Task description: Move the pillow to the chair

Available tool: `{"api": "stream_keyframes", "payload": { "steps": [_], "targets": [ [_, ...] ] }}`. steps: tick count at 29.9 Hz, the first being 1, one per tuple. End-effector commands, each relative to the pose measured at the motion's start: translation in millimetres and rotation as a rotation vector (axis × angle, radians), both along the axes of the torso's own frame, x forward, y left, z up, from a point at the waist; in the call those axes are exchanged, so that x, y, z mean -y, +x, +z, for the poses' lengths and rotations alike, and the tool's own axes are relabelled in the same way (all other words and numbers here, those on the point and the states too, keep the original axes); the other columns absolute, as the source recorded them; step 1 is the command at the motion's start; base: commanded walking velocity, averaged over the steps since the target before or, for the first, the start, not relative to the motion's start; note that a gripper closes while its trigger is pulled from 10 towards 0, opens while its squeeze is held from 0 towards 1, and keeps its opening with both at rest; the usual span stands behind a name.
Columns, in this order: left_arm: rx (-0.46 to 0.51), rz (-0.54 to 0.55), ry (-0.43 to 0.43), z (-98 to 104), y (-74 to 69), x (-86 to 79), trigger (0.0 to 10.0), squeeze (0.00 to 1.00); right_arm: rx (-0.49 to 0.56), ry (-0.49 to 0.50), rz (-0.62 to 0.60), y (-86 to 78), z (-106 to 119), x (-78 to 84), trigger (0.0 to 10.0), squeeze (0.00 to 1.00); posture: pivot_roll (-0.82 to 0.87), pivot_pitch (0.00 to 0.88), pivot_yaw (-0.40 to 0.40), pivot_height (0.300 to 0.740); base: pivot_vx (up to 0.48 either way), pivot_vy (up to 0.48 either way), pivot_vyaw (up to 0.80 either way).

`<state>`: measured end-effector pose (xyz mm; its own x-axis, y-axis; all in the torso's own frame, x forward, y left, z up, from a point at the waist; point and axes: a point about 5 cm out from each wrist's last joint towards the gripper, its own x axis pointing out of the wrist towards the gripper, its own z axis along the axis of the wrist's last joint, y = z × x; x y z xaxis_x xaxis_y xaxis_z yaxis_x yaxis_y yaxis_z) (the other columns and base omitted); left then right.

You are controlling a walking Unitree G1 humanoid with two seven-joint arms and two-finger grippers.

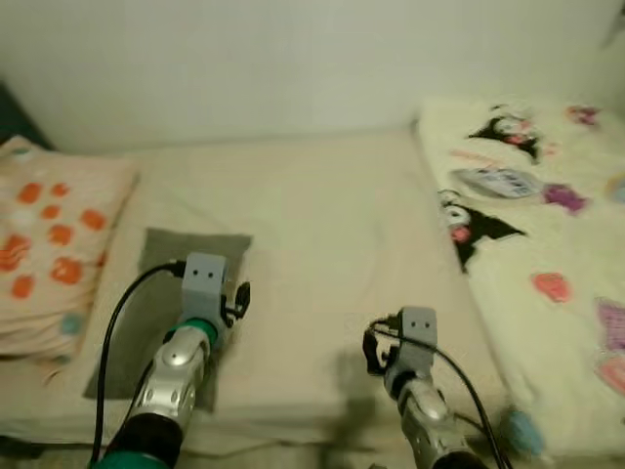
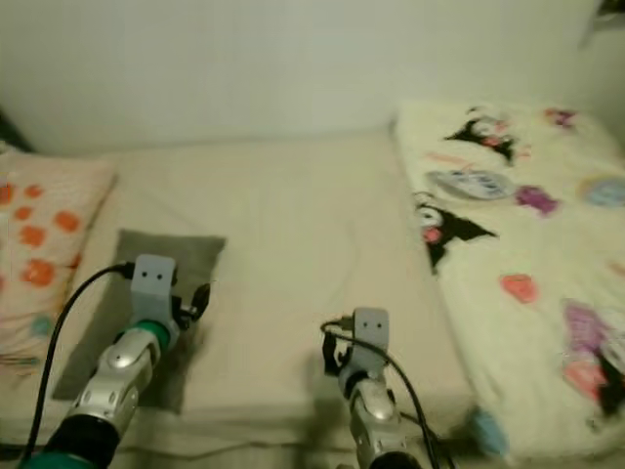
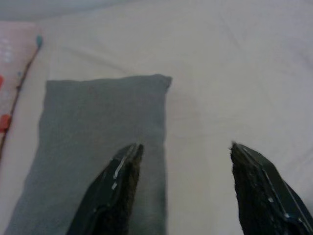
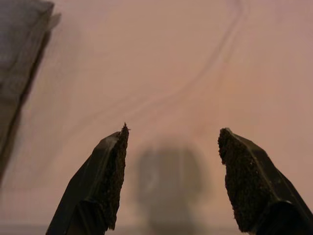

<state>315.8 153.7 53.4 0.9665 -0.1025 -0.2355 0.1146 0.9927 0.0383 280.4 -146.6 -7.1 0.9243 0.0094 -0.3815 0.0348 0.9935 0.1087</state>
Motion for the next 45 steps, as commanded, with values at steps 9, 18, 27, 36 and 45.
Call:
{"api": "stream_keyframes", "payload": {
  "steps": [9, 18, 27, 36, 45],
  "targets": [
    [-0.011, 0.005, 0.009, -1.2, -1.1, -5.7, 10.0, 0.0, -0.022, 0.012, -0.001, -3.8, -4.4, -4.3, 10.0, 0.0, 0.07, 0.0, 0.153, 0.74, 0.0, 0.446, 0.0],
    [-0.009, 0.004, 0.01, 0.7, 1.1, -5.5, 10.0, 0.0, -0.021, 0.014, -0.006, -2.3, -3.4, -4.1, 10.0, 0.0, 0.08, 0.0, 0.158, 0.74, 0.0, 0.446, 0.0],
    [-0.02, -0.016, 0.035, 1.8, 4.7, -3.9, 10.0, 0.0, -0.012, 0.006, -0.014, 0.2, -1.0, -0.4, 10.0, 0.0, 0.06, 0.0, 0.161, 0.74, 0.0, 0.279, 0.0],
    [-0.049, 0.012, 0.033, 0.3, 6.2, -7.9, 10.0, 0.0, -0.009, 0.004, -0.029, 0.3, -0.6, 2.9, 10.0, 0.0, 0.06, 0.0, 0.173, 0.74, 0.0, -0.465, 0.0],
    [-0.051, 0.001, 0.065, 0.7, 8.0, -6.6, 10.0, 0.0, -0.004, 0.006, -0.056, 3.0, 1.9, 8.5, 10.0, 0.0, 0.06, 0.0, 0.17, 0.74, 0.0, 0.0, 0.0]
  ]
}}
